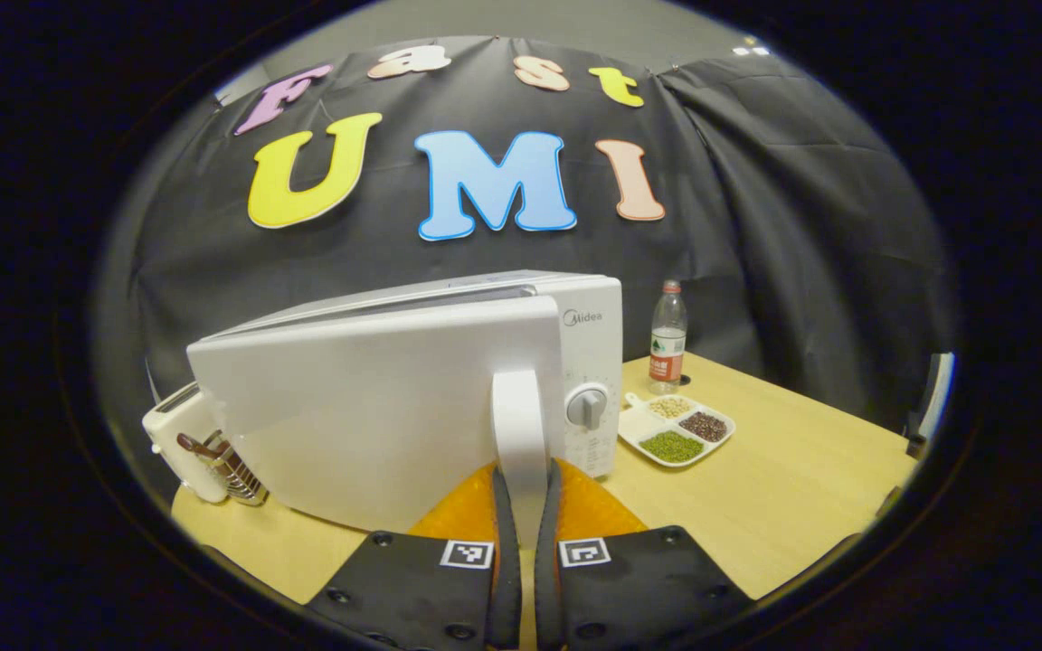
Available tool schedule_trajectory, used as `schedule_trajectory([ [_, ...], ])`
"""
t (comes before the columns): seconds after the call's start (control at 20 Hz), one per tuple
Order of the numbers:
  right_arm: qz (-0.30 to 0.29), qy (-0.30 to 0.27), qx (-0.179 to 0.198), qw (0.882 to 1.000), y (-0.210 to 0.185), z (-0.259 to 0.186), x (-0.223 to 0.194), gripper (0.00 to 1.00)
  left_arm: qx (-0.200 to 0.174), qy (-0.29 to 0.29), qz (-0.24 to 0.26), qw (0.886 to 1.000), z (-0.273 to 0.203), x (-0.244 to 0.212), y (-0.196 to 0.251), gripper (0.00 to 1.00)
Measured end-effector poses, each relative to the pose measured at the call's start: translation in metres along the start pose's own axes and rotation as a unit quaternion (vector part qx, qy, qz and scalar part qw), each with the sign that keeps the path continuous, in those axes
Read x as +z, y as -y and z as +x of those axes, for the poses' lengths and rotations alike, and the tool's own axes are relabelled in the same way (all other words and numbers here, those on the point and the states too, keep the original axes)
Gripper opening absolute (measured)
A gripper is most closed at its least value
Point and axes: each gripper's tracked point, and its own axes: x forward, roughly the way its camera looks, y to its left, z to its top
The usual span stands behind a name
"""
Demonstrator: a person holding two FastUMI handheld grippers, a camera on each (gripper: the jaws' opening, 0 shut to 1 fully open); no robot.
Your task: Open the microwave oven with the left hand, put the food in, and close the microwave oven.
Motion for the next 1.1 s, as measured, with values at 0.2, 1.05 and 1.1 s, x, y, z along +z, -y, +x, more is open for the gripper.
schedule_trajectory([
  [0.2, 0.004, 0.004, 0.037, 0.999, -0.01, -0.006, -0.001, 0.97, 0.012, -0.004, -0.005, 1.0, -0.035, -0.01, -0.007, 0.12],
  [1.05, 0.032, 0.025, 0.193, 0.98, -0.044, -0.045, 0.005, 0.96, 0.13, -0.027, -0.021, 0.991, -0.168, -0.058, -0.083, 0.12],
  [1.1, 0.032, 0.026, 0.2, 0.979, -0.05, -0.046, 0.007, 0.96, 0.137, -0.027, -0.022, 0.99, -0.173, -0.06, -0.088, 0.16],
])
